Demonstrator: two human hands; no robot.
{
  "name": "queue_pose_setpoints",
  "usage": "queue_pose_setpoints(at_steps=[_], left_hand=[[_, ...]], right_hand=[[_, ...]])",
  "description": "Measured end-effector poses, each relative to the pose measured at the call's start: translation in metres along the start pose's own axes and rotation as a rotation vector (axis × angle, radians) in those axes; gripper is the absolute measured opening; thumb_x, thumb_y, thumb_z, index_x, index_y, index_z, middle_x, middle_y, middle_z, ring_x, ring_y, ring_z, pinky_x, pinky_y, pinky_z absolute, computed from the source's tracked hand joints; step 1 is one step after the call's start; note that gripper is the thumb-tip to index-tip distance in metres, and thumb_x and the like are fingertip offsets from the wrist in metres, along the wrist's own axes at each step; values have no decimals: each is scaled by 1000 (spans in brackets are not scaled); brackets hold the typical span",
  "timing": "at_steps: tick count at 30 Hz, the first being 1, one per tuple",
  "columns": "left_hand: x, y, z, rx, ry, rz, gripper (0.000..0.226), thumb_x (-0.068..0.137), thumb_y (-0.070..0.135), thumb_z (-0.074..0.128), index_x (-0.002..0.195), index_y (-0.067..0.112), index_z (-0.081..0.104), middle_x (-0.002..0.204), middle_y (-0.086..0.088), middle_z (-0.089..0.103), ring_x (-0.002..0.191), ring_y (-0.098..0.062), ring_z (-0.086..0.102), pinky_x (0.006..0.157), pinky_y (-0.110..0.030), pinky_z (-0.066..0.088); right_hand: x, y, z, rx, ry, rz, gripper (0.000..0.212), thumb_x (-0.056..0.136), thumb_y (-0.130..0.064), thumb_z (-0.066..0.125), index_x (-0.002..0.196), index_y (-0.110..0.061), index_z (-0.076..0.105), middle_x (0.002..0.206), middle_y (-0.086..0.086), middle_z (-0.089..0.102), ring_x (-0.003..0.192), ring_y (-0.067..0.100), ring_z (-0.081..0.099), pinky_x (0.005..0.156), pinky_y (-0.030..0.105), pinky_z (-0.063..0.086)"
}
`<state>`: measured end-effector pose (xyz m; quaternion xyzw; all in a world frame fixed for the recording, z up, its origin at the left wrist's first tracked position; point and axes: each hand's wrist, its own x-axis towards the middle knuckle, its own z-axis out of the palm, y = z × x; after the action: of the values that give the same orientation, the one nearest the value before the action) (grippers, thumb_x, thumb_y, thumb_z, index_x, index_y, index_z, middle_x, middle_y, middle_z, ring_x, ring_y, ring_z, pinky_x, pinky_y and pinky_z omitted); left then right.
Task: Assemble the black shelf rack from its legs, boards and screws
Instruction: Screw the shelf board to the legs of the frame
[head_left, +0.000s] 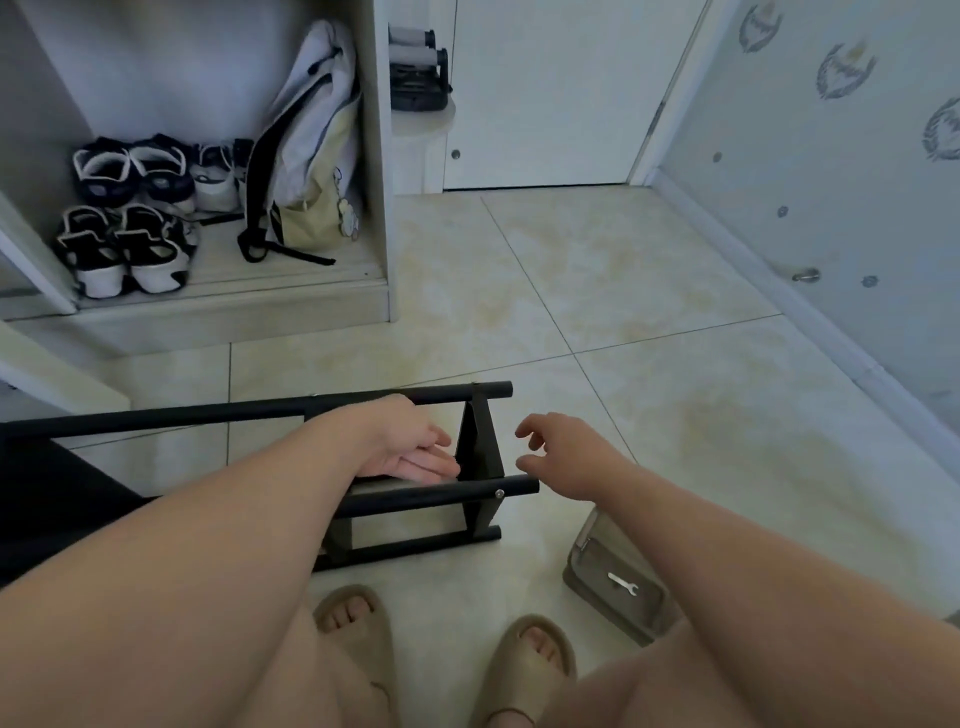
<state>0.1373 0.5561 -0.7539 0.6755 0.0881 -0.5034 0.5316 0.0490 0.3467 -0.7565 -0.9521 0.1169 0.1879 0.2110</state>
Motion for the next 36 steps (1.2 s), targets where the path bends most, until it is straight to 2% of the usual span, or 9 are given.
queue_pose_setpoints(at_steps=[5, 8, 13, 17, 21, 24, 25, 29, 36], left_hand=[[29, -1, -13, 191, 3, -32, 22, 106, 7, 41, 105, 0, 62, 90, -15, 74, 78, -21, 76, 61, -29, 61], [53, -2, -11, 261, 35, -68, 22, 106, 8, 41, 101, 4, 63, 95, -12, 70, 77, -18, 71, 60, -24, 56], [85, -2, -10, 266, -40, -139, 37, 99, -9, 26, 119, 2, 54, 105, -10, 66, 93, -19, 68, 69, -24, 54], [98, -8, -7, 267, -110, -209, 18, 103, 4, 42, 99, 2, 60, 127, -20, 64, 95, -23, 67, 69, -25, 57], [114, -19, 7, 471, -37, -60, 25, 100, 4, 45, 95, 14, 68, 94, -4, 75, 75, -13, 70, 62, -21, 54], [119, -25, 18, 562, -29, 54, 19, 93, 6, 56, 98, 11, 74, 101, -13, 75, 88, -28, 70, 88, -39, 57], [120, -26, 19, 566, -37, 73, 20, 94, 7, 56, 102, 9, 74, 104, -15, 74, 89, -29, 69, 91, -40, 56], [118, -24, 19, 562, -57, 124, 20, 98, 15, 54, 96, 16, 75, 87, 0, 74, 73, -16, 62, 69, -25, 47], [108, -28, 31, 556, -183, -1, 24, 99, 11, 45, 99, 20, 67, 91, 5, 71, 81, -14, 66, 71, -26, 46]], right_hand=[[36, 26, 18, -260, -116, -150, 81, 88, -51, 70, 155, -33, 29, 157, -6, 35, 144, 22, 28, 113, 43, 31], [54, 32, 22, -273, -127, -262, 102, 78, -62, 75, 159, -37, 17, 166, -10, 17, 151, 15, 10, 118, 47, 22], [76, 39, 25, -265, -177, -358, 124, 65, -76, 76, 160, -43, 3, 169, -15, -2, 153, 9, -6, 121, 45, 11], [80, 50, 31, -277, -179, -403, 124, 64, -82, 71, 158, -47, -2, 168, -18, -9, 154, 10, -10, 123, 44, 8], [81, 52, 33, -286, -95, -425, 115, 71, -77, 68, 159, -46, -1, 165, -15, -25, 153, 14, -21, 123, 44, 0], [81, 47, 37, -285, -113, -413, 111, 76, -67, 70, 159, -46, -2, 164, -13, -29, 152, 15, -26, 124, 47, -4], [81, 45, 39, -289, -125, -410, 110, 77, -65, 69, 159, -46, -3, 164, -13, -29, 152, 16, -27, 124, 48, -6], [83, 41, 37, -316, -147, -403, 113, 76, -70, 68, 159, -47, -6, 163, -12, -32, 150, 18, -31, 123, 51, -11], [75, 36, 35, -510, -143, -463, 133, 57, -95, 56, 159, -42, -12, 163, -2, -36, 147, 26, -38, 120, 60, -16]])
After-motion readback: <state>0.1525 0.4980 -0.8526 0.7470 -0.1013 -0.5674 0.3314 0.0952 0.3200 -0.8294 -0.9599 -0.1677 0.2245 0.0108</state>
